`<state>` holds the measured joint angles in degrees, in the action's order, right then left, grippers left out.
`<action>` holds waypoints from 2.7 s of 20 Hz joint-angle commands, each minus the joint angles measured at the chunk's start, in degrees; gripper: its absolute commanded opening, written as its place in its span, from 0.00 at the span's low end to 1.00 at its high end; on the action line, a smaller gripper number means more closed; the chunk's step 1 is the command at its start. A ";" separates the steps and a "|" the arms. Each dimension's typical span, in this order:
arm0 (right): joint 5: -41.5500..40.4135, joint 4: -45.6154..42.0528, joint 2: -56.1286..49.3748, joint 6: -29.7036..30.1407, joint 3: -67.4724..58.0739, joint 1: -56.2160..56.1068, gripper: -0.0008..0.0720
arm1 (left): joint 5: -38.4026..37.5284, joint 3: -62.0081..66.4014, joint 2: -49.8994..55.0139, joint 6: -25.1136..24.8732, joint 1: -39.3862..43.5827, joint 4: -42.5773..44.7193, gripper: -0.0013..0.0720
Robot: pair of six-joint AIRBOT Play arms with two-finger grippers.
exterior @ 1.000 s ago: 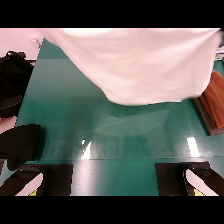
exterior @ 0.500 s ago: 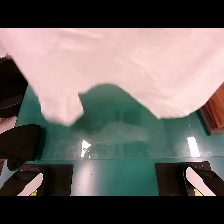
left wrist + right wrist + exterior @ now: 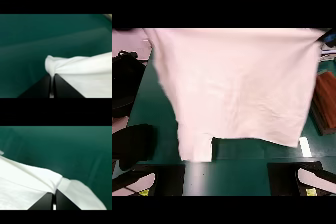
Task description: Fold the shirts.
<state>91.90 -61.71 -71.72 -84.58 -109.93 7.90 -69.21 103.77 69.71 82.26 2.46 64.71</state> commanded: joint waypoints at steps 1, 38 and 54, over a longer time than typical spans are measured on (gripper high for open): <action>-1.60 -5.31 -12.17 -0.07 5.60 -5.77 0.03 | -2.56 -8.63 9.88 0.17 0.00 -0.66 0.06; -1.62 -1.86 7.56 3.80 49.09 18.05 0.62 | 8.87 -51.28 1.53 -10.38 -2.03 -15.43 0.06; -15.06 -0.76 5.05 9.29 81.44 35.80 0.61 | 8.13 -49.18 0.81 -10.32 -2.03 -15.87 0.06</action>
<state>80.75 -63.11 -65.32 -76.49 -30.74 46.98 -60.69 54.52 70.57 71.94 0.40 48.99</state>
